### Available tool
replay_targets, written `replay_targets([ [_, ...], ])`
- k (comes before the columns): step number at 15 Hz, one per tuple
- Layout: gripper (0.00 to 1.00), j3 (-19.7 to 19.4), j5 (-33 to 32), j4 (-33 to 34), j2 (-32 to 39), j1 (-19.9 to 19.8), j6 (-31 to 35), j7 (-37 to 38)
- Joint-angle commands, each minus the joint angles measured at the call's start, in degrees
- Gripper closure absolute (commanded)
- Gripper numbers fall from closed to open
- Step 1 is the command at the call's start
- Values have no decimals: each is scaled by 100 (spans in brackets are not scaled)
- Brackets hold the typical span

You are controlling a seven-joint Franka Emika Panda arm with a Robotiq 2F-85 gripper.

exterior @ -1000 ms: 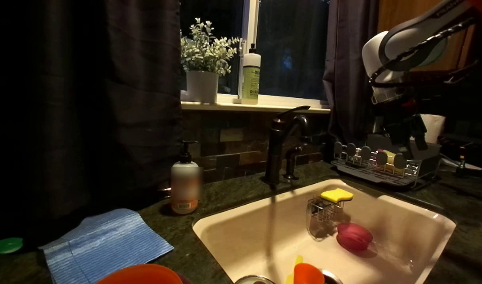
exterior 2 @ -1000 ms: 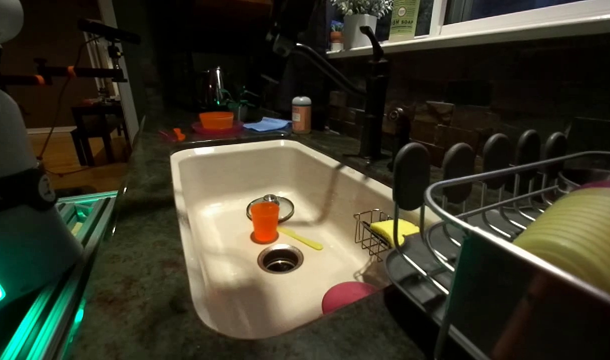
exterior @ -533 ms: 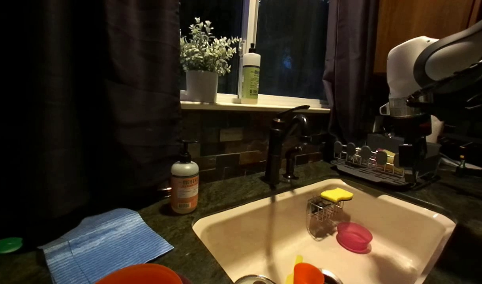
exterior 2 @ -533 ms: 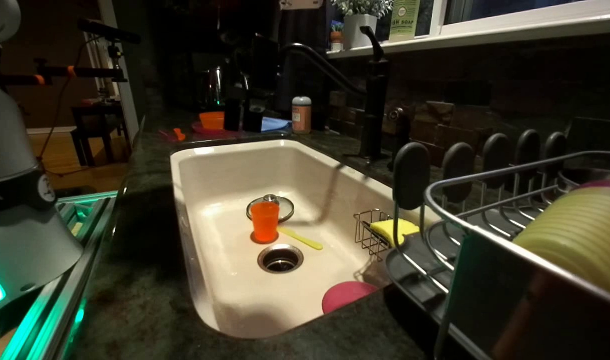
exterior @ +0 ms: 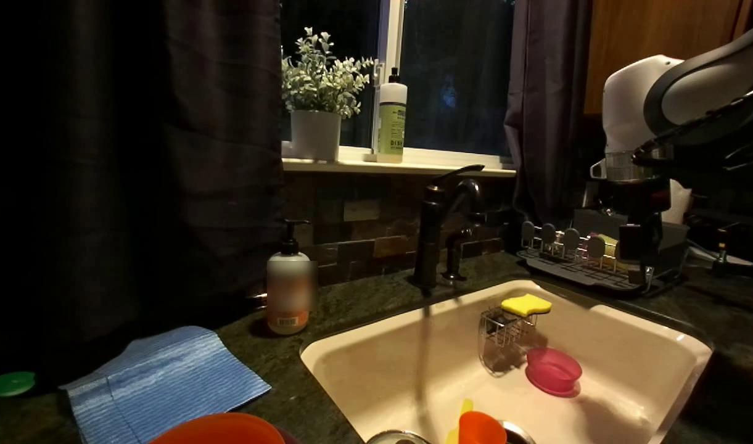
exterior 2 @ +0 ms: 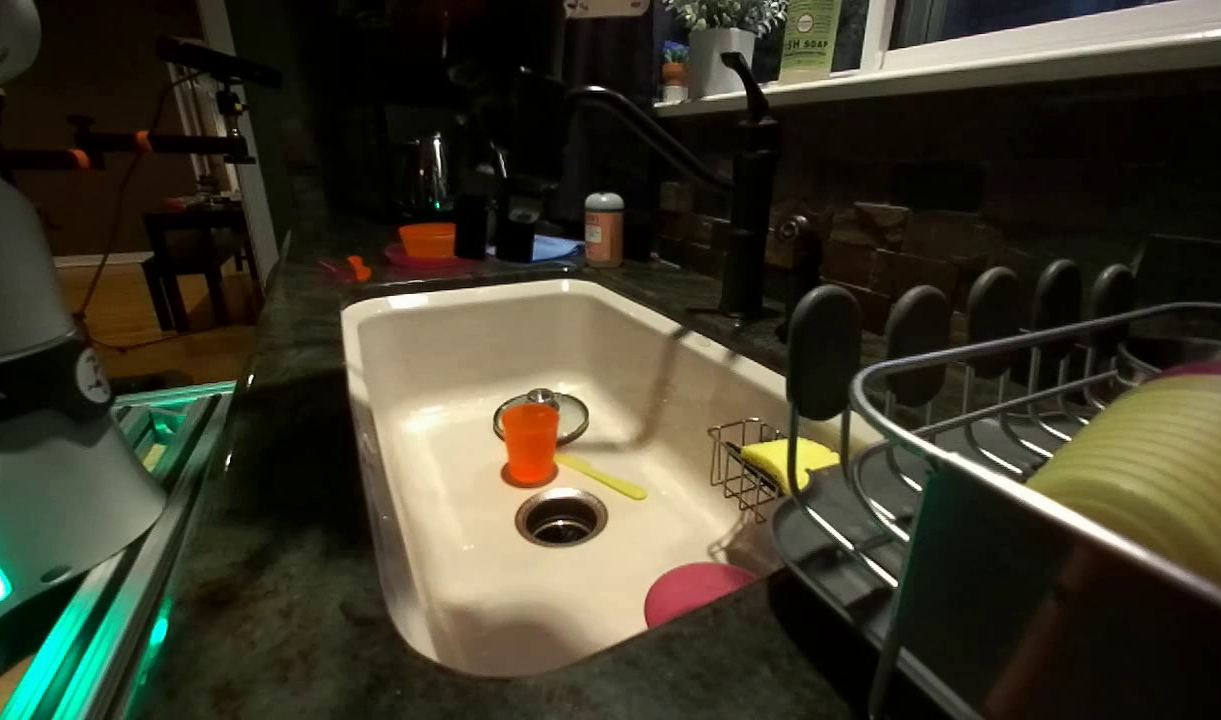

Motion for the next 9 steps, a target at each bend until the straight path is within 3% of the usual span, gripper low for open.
replay_targets([
  [1,0,58,332,8,776,247,816,-152],
  [9,0,182,1276,18,2552,710,3105,-971],
])
